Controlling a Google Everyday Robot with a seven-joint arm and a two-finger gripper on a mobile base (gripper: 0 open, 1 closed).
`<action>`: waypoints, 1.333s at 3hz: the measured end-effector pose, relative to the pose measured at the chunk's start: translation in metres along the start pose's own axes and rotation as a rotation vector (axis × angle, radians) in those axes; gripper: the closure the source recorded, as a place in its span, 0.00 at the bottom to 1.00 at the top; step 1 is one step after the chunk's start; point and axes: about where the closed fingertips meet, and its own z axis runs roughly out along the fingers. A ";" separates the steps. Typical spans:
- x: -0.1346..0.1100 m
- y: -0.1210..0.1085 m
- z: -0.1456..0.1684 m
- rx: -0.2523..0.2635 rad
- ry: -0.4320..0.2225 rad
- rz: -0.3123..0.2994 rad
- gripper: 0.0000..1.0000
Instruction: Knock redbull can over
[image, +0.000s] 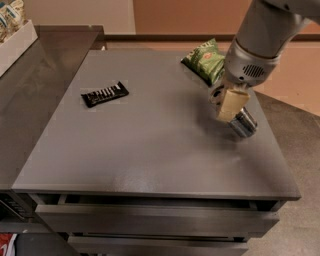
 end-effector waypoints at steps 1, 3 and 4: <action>-0.010 -0.005 0.009 0.006 0.058 -0.024 0.35; -0.016 -0.002 0.040 -0.008 0.095 -0.049 0.00; -0.016 -0.002 0.040 -0.008 0.094 -0.049 0.00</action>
Offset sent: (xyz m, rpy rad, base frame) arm 0.0117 0.0212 -0.0279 -0.1579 0.0469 0.0481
